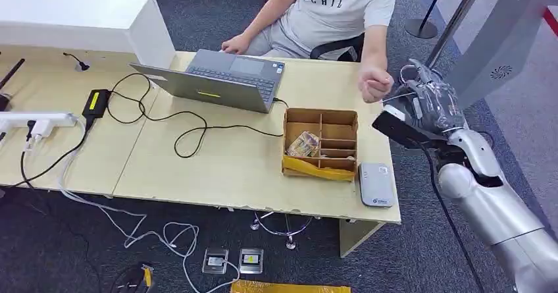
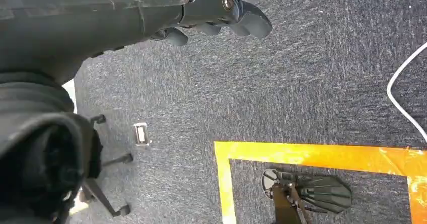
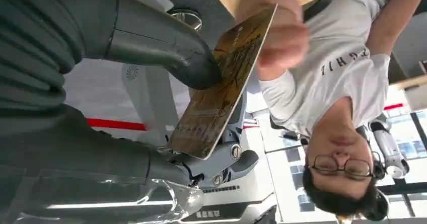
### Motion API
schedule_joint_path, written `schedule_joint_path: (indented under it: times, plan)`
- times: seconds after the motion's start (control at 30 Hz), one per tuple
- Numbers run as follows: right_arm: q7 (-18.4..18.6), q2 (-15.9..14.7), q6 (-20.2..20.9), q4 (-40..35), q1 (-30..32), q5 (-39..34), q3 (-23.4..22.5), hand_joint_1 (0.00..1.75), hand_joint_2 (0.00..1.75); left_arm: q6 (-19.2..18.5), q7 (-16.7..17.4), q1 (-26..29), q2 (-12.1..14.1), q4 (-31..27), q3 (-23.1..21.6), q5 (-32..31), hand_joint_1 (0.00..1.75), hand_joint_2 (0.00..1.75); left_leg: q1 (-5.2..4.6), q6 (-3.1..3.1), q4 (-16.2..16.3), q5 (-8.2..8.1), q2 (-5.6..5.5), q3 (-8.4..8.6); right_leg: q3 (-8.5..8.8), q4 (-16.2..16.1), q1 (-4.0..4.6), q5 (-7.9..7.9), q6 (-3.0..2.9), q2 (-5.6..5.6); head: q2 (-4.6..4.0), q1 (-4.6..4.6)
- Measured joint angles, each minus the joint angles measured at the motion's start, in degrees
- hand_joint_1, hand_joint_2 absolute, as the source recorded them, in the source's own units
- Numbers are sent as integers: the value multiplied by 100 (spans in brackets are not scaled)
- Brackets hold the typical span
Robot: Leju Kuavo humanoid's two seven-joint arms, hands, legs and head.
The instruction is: Pass the card to the sensor for recognition and then transmit it.
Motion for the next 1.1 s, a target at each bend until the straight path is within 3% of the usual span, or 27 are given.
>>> schedule_joint_path:
  times: [0.3, 0.5, 0.8, 1.1]
  plan:
    - [-328, 254, -68, 317, -328, -61, 0, 175, 175, 0, 50, -44, 2, 2, 15, 41, 0, 0, 1, 0, -1, 0, -1, 0, 0, 1, 1, 1, -1, -1, 2, -2]
    - [-656, 485, -385, 1028, -332, -459, 33, 175, 175, 0, 98, -36, 0, 2, 59, 140, 0, 0, 1, 0, 0, 0, -1, -1, 0, 0, 1, 0, -1, -1, 2, 0]
    - [-642, 701, -380, 1589, -282, -706, 48, 175, 175, 2, 111, -24, 4, 2, 149, 140, 0, 0, 1, 0, 0, 0, 0, 0, -1, 1, 1, 1, -1, 0, 2, -2]
    - [-579, 684, -415, 1790, -112, -1047, 48, 175, 175, -7, 111, 20, 20, 2, 155, 133, 0, 0, 1, 0, 1, 0, 3, 0, -4, 0, 1, 1, -1, 2, 2, -2]
